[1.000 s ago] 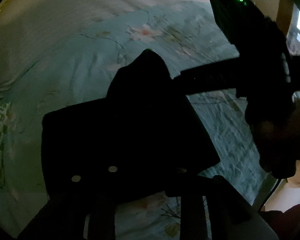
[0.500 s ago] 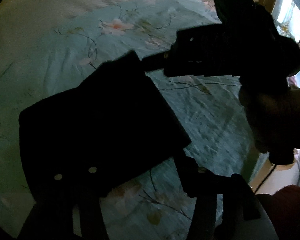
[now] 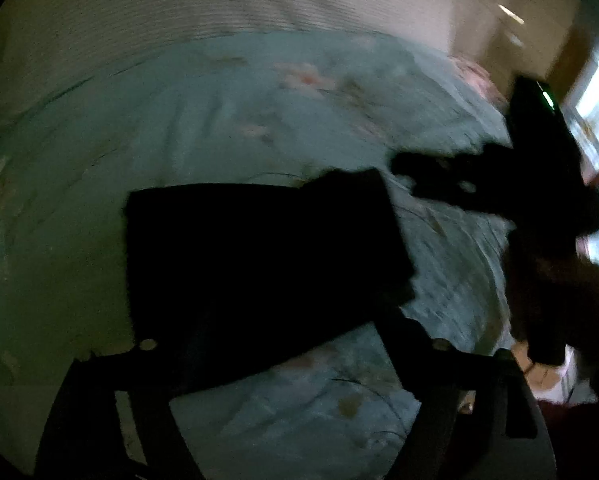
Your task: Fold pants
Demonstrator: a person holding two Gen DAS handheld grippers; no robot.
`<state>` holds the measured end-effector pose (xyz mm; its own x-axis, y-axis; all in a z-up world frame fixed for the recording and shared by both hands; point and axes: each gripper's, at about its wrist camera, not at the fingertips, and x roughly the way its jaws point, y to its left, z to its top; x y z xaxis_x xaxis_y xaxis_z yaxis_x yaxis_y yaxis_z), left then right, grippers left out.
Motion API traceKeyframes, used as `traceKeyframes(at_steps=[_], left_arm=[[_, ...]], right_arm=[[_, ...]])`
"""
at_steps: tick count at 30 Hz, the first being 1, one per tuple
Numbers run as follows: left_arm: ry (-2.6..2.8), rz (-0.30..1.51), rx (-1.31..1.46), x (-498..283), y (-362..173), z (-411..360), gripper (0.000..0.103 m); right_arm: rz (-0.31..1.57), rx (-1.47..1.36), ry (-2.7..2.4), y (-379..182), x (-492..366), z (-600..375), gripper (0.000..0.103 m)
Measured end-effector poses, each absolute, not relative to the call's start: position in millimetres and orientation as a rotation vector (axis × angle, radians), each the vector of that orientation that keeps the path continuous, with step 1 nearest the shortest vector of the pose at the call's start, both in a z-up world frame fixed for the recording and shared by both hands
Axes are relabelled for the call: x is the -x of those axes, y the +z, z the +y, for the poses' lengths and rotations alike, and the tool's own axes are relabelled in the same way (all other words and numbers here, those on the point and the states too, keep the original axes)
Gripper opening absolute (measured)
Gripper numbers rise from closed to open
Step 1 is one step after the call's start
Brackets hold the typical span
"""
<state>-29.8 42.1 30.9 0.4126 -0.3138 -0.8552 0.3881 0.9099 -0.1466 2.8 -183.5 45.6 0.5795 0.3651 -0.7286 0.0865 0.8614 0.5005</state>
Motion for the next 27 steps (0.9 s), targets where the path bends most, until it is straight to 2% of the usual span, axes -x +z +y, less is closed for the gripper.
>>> traceKeyframes(at_steps=[2,7,10,12,15,27], left_arm=[[-0.407,1.073,-0.03,19,32,61,0.082],[-0.323,1.114,0.111,-5,26,108,0.082],[-0.286,1.13,0.161,-15,22,127,0.082],[-0.275,1.14,0.185,-19,19,135,0.082],[-0.266,1.159,0.207,-26,12,142,0.082],[-0.287,1.245,0.246,-46,-19,139,0.082]], right_arm=[[0.984,-0.517,0.143,42,-5,-177,0.087],[1.022,-0.515,0.09,36,-7,-166,0.087],[1.038,-0.487,0.062,34,-9,-161,0.092],[1.045,-0.492,0.049,32,-10,-159,0.099],[1.063,-0.496,0.032,28,-10,-158,0.102],[1.121,-0.511,0.012,4,-12,-153,0.102]])
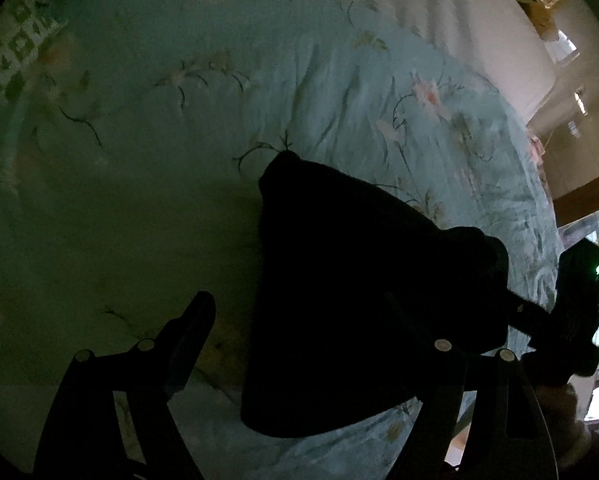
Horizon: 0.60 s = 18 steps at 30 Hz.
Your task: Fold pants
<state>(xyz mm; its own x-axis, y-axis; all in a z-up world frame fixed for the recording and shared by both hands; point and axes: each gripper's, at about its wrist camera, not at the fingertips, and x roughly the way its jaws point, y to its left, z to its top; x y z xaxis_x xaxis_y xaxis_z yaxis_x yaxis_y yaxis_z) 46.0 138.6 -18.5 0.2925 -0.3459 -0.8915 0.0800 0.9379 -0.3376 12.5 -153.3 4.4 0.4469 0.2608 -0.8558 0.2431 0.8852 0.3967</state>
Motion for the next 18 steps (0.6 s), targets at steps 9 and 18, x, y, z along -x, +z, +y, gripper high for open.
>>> traceKeyframes(at_steps=[9,18], left_arm=[[-0.287,1.295,0.274,-51,-34,138,0.083],[-0.281,1.316,0.277,-51,-42,134,0.085]], right_arm=[[1.141,-0.532,0.03,-16,-9,-165,0.077],[1.109,-0.638,0.128,-25,4,-188,0.043]])
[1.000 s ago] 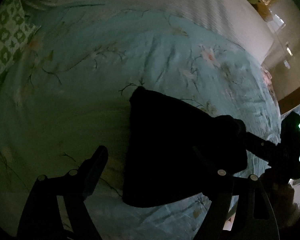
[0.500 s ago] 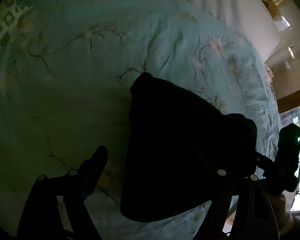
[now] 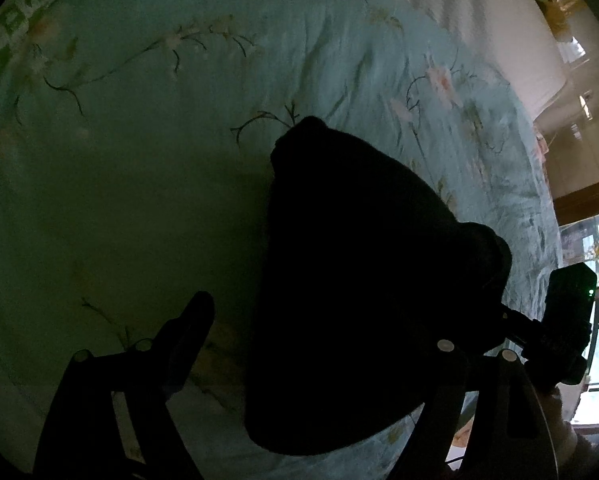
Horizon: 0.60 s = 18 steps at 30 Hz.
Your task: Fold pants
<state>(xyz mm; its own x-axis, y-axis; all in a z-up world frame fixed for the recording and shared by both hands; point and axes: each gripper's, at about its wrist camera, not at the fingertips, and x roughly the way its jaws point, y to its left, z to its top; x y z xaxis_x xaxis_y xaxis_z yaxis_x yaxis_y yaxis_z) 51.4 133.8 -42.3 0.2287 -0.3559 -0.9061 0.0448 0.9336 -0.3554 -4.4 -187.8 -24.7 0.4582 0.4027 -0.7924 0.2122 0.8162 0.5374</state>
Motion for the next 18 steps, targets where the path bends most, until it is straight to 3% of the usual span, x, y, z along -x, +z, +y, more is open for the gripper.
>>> traceKeyframes(at_steps=[6,9,12,18], left_arm=[[-0.267,1.33,0.322,-58,-61,135,0.089],[-0.247,1.351,0.364,-61,-73,137,0.084],[-0.284,1.338,0.364,-60,-70,132,0.056],[-0.296,1.308,0.345,-54,-54,126,0.035]], right_arm=[[1.086,-0.686,0.162,-28,10,-198,0.041],[1.086,-0.682,0.173,-27,12,-204,0.041],[1.084,-0.679,0.178,-26,12,-200,0.041],[1.083,-0.66,0.199,-18,8,-189,0.038]])
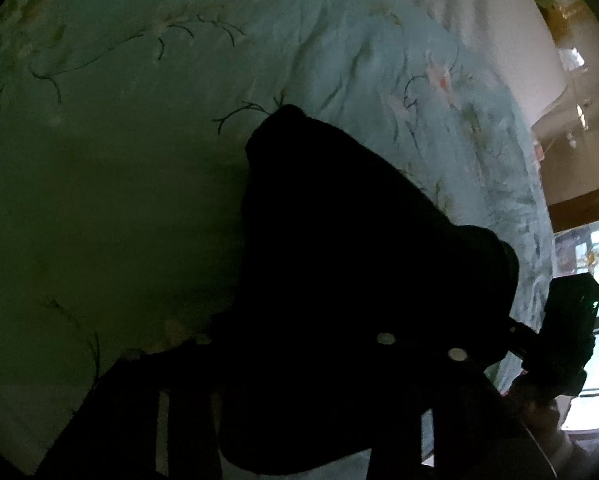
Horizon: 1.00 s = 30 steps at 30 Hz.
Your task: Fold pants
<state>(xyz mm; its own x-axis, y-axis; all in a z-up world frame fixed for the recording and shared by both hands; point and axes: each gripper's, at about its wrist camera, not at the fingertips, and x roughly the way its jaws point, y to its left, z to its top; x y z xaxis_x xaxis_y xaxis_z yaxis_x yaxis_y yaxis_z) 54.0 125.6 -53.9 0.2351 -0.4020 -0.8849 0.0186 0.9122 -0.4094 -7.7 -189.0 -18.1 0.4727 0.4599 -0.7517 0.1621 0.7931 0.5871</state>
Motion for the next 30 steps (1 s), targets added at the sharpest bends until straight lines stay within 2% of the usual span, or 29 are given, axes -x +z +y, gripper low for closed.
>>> traceKeyframes(at_steps=[2,5,15,30], left_arm=[[-0.295,1.297,0.361,-52,-46,128,0.029],[-0.293,1.267,0.341,-48,-30,128,0.026],[-0.236,1.184,0.382,-59,7,161,0.026],[-0.115,1.122,0.402,-98,13,215,0.026]], right_arm=[[1.082,-0.646,0.212,-13,5,-186,0.038],[1.068,-0.644,0.233,-4,1,-181,0.037],[1.034,-0.575,0.317,19,-41,-160,0.037],[1.042,-0.465,0.397,23,-118,-113,0.037]])
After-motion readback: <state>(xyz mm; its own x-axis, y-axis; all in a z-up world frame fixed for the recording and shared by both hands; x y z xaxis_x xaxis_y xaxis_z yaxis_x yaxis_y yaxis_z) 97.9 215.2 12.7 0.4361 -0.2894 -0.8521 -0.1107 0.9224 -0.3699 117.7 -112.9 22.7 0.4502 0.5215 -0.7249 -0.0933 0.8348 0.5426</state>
